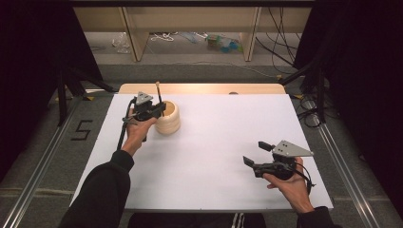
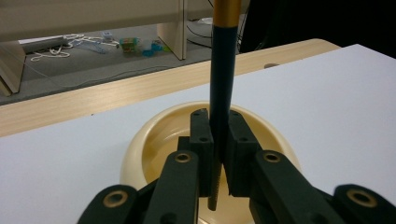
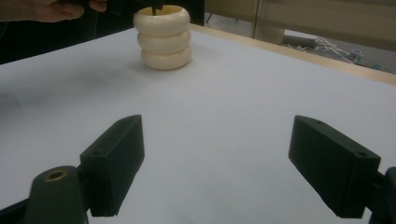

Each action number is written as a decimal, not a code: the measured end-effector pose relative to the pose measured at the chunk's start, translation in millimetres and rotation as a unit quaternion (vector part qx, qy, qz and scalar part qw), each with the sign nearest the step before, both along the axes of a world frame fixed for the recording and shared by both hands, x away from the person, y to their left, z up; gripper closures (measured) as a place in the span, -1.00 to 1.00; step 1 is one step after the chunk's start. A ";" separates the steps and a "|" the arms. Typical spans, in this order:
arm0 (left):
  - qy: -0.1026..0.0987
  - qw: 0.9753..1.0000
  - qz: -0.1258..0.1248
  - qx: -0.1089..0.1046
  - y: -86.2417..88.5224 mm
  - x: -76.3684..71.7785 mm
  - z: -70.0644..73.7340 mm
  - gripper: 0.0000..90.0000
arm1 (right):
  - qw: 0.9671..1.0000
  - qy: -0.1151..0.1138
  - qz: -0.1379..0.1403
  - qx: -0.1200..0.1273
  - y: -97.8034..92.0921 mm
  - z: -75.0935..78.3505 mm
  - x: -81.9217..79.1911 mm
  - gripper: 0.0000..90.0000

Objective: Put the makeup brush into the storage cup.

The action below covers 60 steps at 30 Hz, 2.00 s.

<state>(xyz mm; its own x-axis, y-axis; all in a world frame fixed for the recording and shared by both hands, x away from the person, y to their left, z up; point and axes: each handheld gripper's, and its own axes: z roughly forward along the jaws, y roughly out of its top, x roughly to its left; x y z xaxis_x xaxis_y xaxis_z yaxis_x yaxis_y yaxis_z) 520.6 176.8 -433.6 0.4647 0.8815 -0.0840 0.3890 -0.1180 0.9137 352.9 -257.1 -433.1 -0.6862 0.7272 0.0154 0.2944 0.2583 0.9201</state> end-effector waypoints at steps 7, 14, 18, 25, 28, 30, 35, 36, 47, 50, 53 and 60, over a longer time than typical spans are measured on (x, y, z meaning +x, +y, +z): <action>0.014 1.000 -0.002 0.010 -1.2 1.2 -3.3 0.85 | 1.000 -0.003 0.004 0.006 0.7 -0.8 0.9 -0.57; 0.032 0.999 -0.003 0.015 -2.8 2.5 -5.2 0.80 | 1.000 -0.003 0.004 0.007 0.8 -0.9 1.2 -0.57; 0.031 0.999 0.003 0.015 -2.1 2.9 -4.2 0.63 | 1.000 -0.003 0.003 0.007 0.8 -1.4 1.6 -0.57; 0.025 0.999 0.024 0.002 2.8 1.2 1.5 0.17 | 1.000 0.006 0.005 0.010 1.5 -1.6 1.0 -0.57; 0.023 0.999 0.027 -0.003 2.2 -0.3 3.7 0.06 | 1.000 0.002 0.004 0.008 1.8 -1.7 1.3 -0.57; 0.019 1.000 0.023 -0.005 2.0 -1.4 5.1 -0.03 | 1.000 0.006 0.003 0.011 1.5 -1.6 1.1 -0.58; 0.010 1.000 0.015 -0.017 0.8 -6.2 10.9 -0.09 | 1.000 0.007 0.003 0.009 1.2 -1.4 1.0 -0.58; 0.007 1.000 0.012 -0.022 -0.1 -7.3 12.3 -0.09 | 1.000 0.006 0.003 0.009 1.4 -1.5 1.1 -0.58; -0.003 0.999 -0.004 -0.033 -0.4 -16.6 22.6 -0.30 | 1.000 0.008 0.004 0.010 1.6 -1.8 1.3 -0.58; -0.009 1.000 -0.007 -0.024 -0.2 -19.8 24.9 -0.41 | 1.000 -0.003 0.003 0.010 1.9 -2.4 2.2 -0.58; -0.013 0.999 -0.008 -0.034 0.6 -22.5 28.1 -0.57 | 1.000 0.010 0.004 0.007 1.8 -2.0 1.4 -0.58; -0.031 0.998 -0.022 -0.054 2.1 -32.9 37.1 -0.65 | 1.000 0.006 0.003 0.012 2.3 -2.3 1.5 -0.58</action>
